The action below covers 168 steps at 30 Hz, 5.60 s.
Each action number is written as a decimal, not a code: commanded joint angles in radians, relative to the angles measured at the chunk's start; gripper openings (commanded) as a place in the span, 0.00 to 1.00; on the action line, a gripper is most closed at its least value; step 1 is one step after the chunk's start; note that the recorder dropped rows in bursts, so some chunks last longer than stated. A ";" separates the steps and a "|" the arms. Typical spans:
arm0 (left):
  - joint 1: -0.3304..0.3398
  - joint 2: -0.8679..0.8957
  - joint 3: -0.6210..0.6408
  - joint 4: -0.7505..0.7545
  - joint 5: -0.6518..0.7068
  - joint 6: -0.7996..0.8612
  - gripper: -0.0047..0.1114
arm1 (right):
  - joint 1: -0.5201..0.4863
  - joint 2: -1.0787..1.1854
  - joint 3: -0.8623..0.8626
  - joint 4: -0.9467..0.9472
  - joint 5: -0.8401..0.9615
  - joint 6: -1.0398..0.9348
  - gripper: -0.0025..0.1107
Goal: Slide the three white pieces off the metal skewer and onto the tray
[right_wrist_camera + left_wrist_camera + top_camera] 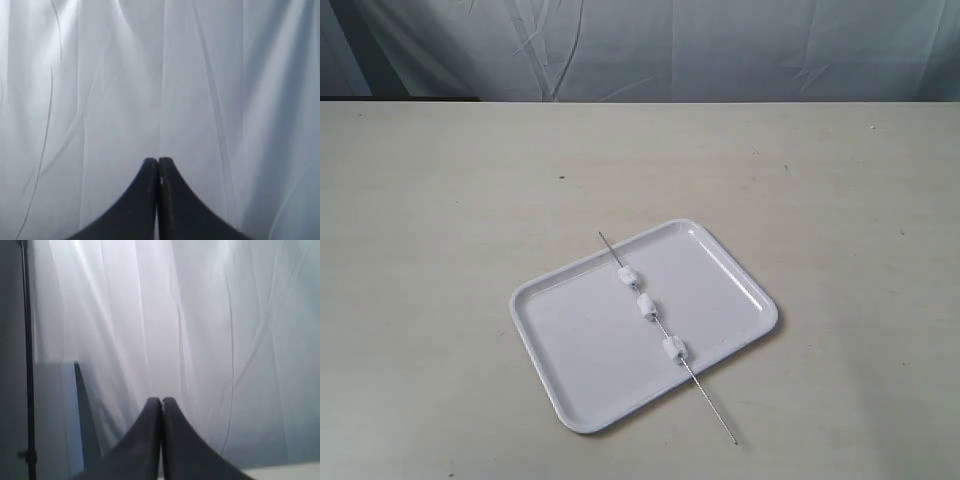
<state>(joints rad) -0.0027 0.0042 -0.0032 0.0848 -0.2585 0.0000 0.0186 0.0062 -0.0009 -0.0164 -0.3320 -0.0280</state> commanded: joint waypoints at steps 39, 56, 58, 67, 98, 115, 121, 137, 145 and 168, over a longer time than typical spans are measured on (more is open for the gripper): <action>-0.008 0.448 -0.676 0.211 0.747 -0.078 0.04 | 0.002 0.242 -0.550 -0.084 0.475 0.004 0.02; -0.008 0.840 -0.682 -0.504 1.146 0.325 0.04 | 0.006 0.952 -0.583 0.278 1.077 -0.153 0.02; -0.008 0.883 -0.682 -0.548 1.146 0.364 0.04 | 0.006 1.050 -0.605 0.379 1.134 -0.266 0.02; -0.008 1.031 -0.682 -0.665 1.141 0.475 0.04 | 0.109 1.457 -0.683 0.832 1.233 -0.778 0.04; -0.008 1.130 -0.680 -0.754 1.102 0.557 0.28 | 0.629 1.875 -0.684 0.897 0.797 -0.941 0.02; -0.008 1.130 -0.526 -1.170 1.095 0.568 0.28 | 0.629 1.658 -0.684 0.707 0.826 -0.648 0.02; -0.008 1.138 -0.369 -1.550 1.093 0.884 0.28 | 0.629 1.594 -0.684 0.672 0.872 -0.560 0.02; -0.093 1.466 -0.285 -1.829 1.197 1.232 0.28 | 0.629 1.592 -0.683 0.726 0.874 -0.495 0.02; -0.100 1.595 -0.406 -1.829 1.248 1.233 0.36 | 0.629 1.592 -0.683 0.804 0.855 -0.498 0.02; -0.402 1.789 -0.712 -1.829 0.889 1.024 0.35 | 0.631 1.592 -0.683 0.789 0.786 -0.384 0.02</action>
<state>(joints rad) -0.3985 1.7880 -0.6830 -1.7346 0.6942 1.0870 0.6497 1.6059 -0.6874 0.7913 0.5027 -0.4757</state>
